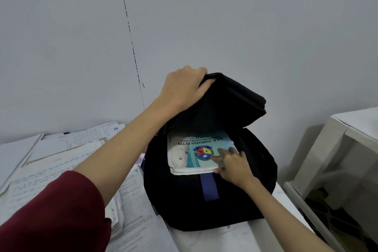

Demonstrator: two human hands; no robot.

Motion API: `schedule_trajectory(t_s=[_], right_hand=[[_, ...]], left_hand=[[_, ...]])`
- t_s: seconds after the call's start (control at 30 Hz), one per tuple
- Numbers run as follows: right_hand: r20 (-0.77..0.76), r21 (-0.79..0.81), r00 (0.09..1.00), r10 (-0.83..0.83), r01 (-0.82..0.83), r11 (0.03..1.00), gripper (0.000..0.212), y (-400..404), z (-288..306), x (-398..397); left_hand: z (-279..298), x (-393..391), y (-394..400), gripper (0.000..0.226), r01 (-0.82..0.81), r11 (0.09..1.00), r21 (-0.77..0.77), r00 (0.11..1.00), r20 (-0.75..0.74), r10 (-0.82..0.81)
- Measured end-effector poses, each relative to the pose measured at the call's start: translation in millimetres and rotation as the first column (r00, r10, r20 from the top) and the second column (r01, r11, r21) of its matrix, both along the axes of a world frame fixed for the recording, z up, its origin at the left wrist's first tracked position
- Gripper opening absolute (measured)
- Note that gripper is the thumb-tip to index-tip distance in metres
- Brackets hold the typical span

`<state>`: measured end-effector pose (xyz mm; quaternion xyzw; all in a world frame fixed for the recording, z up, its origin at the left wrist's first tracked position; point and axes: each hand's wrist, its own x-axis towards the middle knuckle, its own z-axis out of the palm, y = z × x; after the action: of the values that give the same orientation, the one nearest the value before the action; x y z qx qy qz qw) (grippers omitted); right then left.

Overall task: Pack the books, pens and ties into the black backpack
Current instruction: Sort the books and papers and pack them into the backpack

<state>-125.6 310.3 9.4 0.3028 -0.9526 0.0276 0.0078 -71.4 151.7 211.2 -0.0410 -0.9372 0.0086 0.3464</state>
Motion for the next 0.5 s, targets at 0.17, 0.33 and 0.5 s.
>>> schedule_trajectory(t_s=[0.17,0.33,0.5], right_hand=[[-0.134,0.072,0.991,0.015,-0.005,0.997,0.044,-4,-10,4],[-0.176,-0.155,0.984,0.024,-0.052,0.987,0.029,-3,-8,15],[-0.652,-0.57,0.757,-0.054,-0.441,0.693,0.019,-8,23,52]], left_hand=[[-6,-1,-2,0.037,0.01,1.0,0.007,1.0,-0.008,-0.01],[-17,1,-2,0.036,-0.018,0.998,0.052,1.0,0.015,0.018],[-54,13,-15,0.037,-0.092,0.985,0.146,0.988,0.136,0.072]])
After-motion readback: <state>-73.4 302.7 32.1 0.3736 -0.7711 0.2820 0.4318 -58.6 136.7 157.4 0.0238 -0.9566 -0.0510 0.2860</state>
